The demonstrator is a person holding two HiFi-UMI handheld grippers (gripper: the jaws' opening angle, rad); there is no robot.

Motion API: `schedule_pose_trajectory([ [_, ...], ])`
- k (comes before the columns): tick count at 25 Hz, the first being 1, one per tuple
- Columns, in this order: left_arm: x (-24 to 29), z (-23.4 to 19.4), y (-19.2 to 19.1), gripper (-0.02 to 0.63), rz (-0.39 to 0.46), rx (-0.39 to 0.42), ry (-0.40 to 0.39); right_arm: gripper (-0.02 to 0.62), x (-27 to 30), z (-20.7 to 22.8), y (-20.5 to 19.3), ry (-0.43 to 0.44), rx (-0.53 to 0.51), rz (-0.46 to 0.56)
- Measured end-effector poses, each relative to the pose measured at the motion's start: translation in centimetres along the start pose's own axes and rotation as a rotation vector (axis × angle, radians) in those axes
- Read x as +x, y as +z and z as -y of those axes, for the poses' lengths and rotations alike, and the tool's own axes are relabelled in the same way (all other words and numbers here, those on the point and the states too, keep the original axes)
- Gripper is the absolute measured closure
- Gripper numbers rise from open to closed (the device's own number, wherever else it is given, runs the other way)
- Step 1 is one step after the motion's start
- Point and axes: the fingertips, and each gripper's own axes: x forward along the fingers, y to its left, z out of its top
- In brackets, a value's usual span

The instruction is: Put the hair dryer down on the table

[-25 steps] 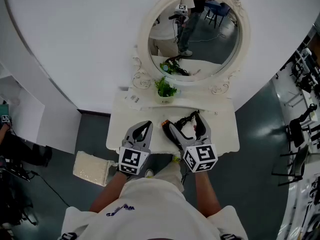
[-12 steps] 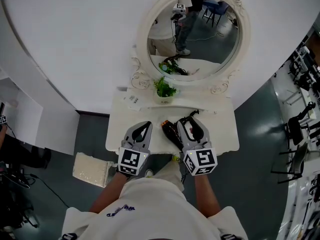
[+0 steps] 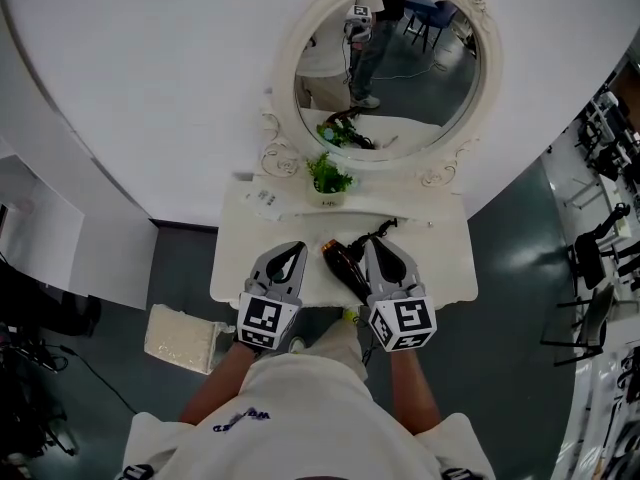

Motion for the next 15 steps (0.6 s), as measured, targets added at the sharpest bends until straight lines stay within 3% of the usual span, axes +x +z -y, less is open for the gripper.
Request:
schedule_pose_trajectory([
  [15, 0.7, 0.0, 0.2, 0.598, 0.006, -0.014, -0.011, 0.584, 0.4, 1.1, -0.2, -0.022, 0.004, -0.015],
])
